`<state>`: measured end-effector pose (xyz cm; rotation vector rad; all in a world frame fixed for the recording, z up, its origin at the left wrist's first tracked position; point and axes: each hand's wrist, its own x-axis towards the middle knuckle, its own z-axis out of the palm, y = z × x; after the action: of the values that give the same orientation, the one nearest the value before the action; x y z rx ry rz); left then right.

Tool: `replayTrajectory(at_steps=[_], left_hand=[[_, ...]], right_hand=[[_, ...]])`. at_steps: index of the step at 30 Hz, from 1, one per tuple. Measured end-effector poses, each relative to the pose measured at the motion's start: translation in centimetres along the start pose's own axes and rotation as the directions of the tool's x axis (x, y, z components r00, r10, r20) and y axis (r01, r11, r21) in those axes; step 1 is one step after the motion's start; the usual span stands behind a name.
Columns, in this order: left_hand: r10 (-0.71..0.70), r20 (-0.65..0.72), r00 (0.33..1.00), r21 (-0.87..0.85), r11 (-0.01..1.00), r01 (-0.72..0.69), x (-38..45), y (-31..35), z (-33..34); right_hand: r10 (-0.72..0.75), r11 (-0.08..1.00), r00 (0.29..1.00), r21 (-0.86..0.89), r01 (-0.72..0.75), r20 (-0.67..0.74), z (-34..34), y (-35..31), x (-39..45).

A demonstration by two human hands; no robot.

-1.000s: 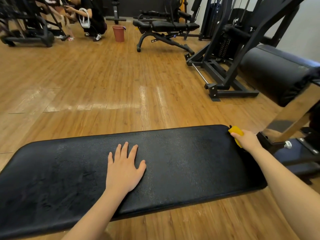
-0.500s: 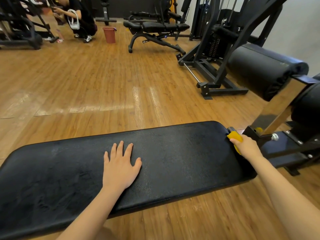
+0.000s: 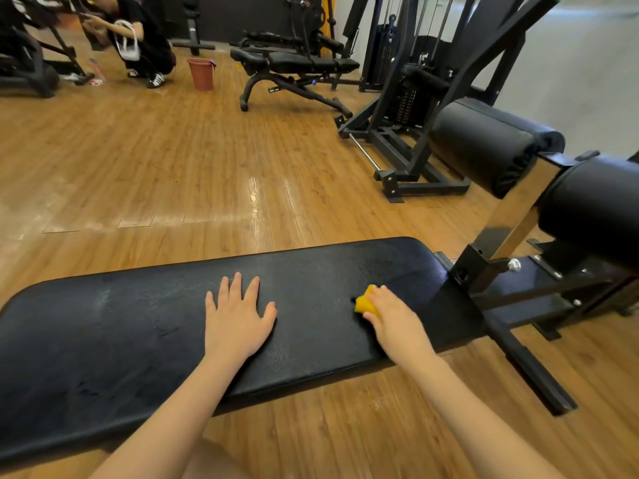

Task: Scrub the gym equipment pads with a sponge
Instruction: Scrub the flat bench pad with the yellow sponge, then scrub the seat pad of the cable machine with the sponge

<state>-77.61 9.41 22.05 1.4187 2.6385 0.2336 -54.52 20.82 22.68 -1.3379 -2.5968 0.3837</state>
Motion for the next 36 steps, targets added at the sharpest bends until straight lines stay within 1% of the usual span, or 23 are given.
replayTrajectory(at_steps=[1,2,4,6,8,10,12,14,16,18,20,21,25,27,28,31,34,36], left_hand=[[0.003,-0.001,1.000,-0.010,1.000,-0.003,0.0,-0.1,-0.1],[0.008,-0.001,1.000,-0.022,1.000,-0.008,0.0,-0.2,-0.1],[0.019,-0.004,1.000,-0.040,0.999,-0.020,0.0,-0.3,-0.1],[0.032,-0.008,0.999,-0.044,0.998,-0.033,-0.1,-0.3,-0.1],[0.039,-0.009,0.999,-0.038,0.998,-0.039,0.0,-0.4,0.1],[0.042,-0.012,0.999,-0.031,0.999,-0.042,0.0,-0.5,0.3],[0.047,-0.004,0.999,-0.018,0.999,-0.048,-0.2,-0.5,0.2],[0.064,0.025,0.998,-0.011,0.998,-0.064,-0.6,-0.4,-0.2],[0.102,0.085,0.991,-0.019,0.995,-0.101,-1.8,-0.6,-1.2],[0.139,0.163,0.977,-0.036,0.990,-0.135,-3.5,-1.4,-2.6],[0.140,0.223,0.965,-0.002,0.990,-0.143,-6.0,-2.7,-4.5],[0.132,0.243,0.961,0.023,0.990,-0.141,-7.4,-3.3,-5.7],[0.037,0.337,0.941,0.136,0.987,-0.087,-12.5,-5.9,-11.7],[-0.040,0.329,0.944,0.112,0.994,0.003,-15.3,-7.4,-15.2],[-0.071,0.272,0.960,0.092,0.995,0.048,-16.8,-8.3,-16.8],[-0.168,0.190,0.967,0.074,0.985,0.156,-22.4,-10.8,-21.7],[-0.311,0.179,0.933,0.064,0.950,0.304,-28.2,-12.5,-27.4],[-0.407,0.114,0.906,0.053,0.913,0.404,-32.6,-13.5,-30.9]], right_hand=[[-0.032,0.999,0.999,0.003,0.032,0.022,0.3,0.0,-0.3],[-0.028,0.999,0.999,0.029,0.027,0.033,0.2,0.3,-0.4],[0.061,0.992,0.998,0.106,-0.061,0.002,-0.4,1.2,-0.3],[0.204,0.965,0.977,0.182,-0.190,-0.060,-1.2,1.4,-0.2],[0.253,0.957,0.964,0.164,-0.238,-0.077,-0.8,0.1,-0.4],[0.216,0.971,0.974,0.118,-0.207,-0.063,0.3,-2.0,-0.9],[0.133,0.988,0.990,0.084,-0.130,-0.038,1.6,-4.1,-1.5],[0.083,0.994,0.997,0.069,-0.083,0.002,2.0,-6.0,-2.0],[0.073,0.995,0.994,0.068,-0.078,0.081,1.4,-7.5,-2.4],[0.039,0.998,0.978,0.041,-0.048,0.206,0.1,-9.1,-2.7],[-0.041,0.999,0.939,-0.017,0.050,0.341,-1.7,-11.3,-3.0],[-0.092,0.992,0.919,-0.043,0.118,0.384,-2.6,-12.7,-3.3],[-0.270,0.916,0.850,-0.152,0.372,0.453,-6.2,-19.7,-4.0],[-0.339,0.854,0.798,-0.192,0.483,0.499,-8.3,-23.5,-4.5],[-0.371,0.821,0.765,-0.200,0.535,0.526,-9.4,-25.5,-4.9],[-0.471,0.705,0.649,-0.187,0.684,0.598,-12.9,-31.4,-6.9],[-0.562,0.578,0.500,-0.119,0.807,0.660,-16.6,-37.3,-9.9],[-0.620,0.483,0.385,-0.054,0.874,0.683,-19.0,-41.4,-12.3]])
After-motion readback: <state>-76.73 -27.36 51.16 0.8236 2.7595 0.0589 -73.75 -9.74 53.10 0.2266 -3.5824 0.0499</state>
